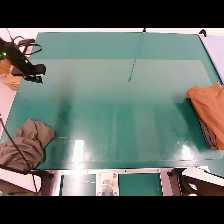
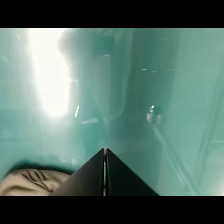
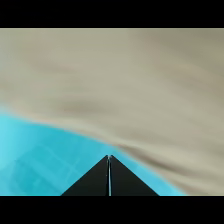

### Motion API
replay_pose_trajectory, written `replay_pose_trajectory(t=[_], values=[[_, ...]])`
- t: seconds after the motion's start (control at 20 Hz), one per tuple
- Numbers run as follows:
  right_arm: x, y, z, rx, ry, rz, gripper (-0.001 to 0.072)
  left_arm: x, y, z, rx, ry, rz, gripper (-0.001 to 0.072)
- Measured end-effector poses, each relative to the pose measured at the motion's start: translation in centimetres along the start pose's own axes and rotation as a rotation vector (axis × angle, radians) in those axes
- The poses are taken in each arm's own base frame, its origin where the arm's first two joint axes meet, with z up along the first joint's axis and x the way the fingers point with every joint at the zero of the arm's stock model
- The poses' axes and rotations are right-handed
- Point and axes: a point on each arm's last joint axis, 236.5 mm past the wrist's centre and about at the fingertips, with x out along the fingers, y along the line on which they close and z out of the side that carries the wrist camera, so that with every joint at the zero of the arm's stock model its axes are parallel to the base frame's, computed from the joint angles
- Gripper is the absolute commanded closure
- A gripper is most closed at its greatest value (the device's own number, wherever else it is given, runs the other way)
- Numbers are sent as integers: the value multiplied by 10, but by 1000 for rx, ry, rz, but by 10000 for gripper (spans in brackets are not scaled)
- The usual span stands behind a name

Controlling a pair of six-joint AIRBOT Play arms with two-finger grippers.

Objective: Fold the shirts.

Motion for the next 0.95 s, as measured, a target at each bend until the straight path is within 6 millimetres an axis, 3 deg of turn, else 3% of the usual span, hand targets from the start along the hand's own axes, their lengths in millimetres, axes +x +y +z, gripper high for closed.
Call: replay_pose_trajectory(t=[0.15,0.3,0.4,0.5,0.6,0.8,0.95], values=[[12,84,-33,-242,24,131,698,-15,-12,-25,-13,-16,-31,679],[38,134,-113,-489,116,196,698,-21,-21,-71,-29,-18,-54,679],[60,139,-178,-620,198,205,698,-19,-29,-108,-43,-23,-77,679],[80,130,-239,-724,272,210,698,-13,-37,-142,-52,-22,-102,679],[95,118,-283,-806,321,215,697,-5,-41,-172,-61,-14,-114,679],[104,104,-338,-920,398,224,697,4,-45,-197,-66,-8,-128,678],[105,98,-354,-957,424,226,697,7,-45,-201,-70,-12,-129,678]])
